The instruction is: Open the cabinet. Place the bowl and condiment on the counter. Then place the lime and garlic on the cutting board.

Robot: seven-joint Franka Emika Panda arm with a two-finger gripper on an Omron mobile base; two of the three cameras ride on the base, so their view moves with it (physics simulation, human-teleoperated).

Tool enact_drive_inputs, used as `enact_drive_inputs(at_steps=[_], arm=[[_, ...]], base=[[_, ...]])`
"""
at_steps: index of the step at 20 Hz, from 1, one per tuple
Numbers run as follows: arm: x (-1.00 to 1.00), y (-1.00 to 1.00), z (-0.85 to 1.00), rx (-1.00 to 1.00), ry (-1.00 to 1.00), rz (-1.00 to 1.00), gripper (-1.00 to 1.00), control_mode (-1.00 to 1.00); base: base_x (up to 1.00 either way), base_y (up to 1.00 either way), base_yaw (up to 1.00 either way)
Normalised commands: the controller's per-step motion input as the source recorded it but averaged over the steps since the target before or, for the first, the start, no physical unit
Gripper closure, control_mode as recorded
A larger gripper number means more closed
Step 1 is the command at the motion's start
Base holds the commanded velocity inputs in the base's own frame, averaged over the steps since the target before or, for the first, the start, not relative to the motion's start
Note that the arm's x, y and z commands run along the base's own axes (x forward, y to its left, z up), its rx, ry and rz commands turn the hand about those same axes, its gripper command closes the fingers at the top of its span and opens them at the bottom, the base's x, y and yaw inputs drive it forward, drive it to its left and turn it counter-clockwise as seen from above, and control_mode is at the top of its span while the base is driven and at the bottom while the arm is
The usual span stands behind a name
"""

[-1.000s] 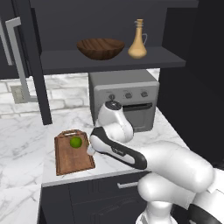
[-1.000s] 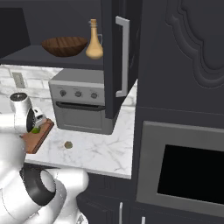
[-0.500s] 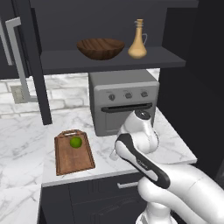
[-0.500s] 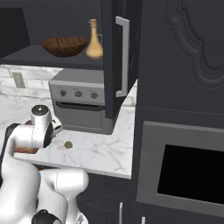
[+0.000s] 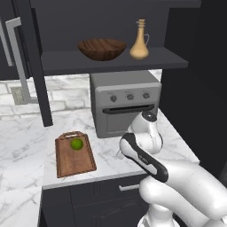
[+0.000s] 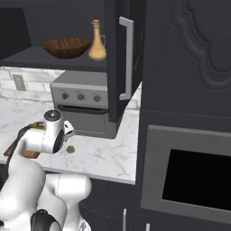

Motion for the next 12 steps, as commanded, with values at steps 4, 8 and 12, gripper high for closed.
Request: enact_drive_inputs(at_steps=[4, 8, 12], arm=[[0.34, -0.16, -0.17, 0.0, 0.08, -0.05, -1.0, -1.0], [0.13, -0.07, -0.32, -0.01, 0.11, -0.05, -1.0, -1.0], [0.01, 0.0, -0.29, 0.0, 0.1, -0.03, -1.0, -1.0]], base=[[0.0, 0.0, 0.0], [0.0, 0.0, 0.0], [0.0, 0.0, 0.0]])
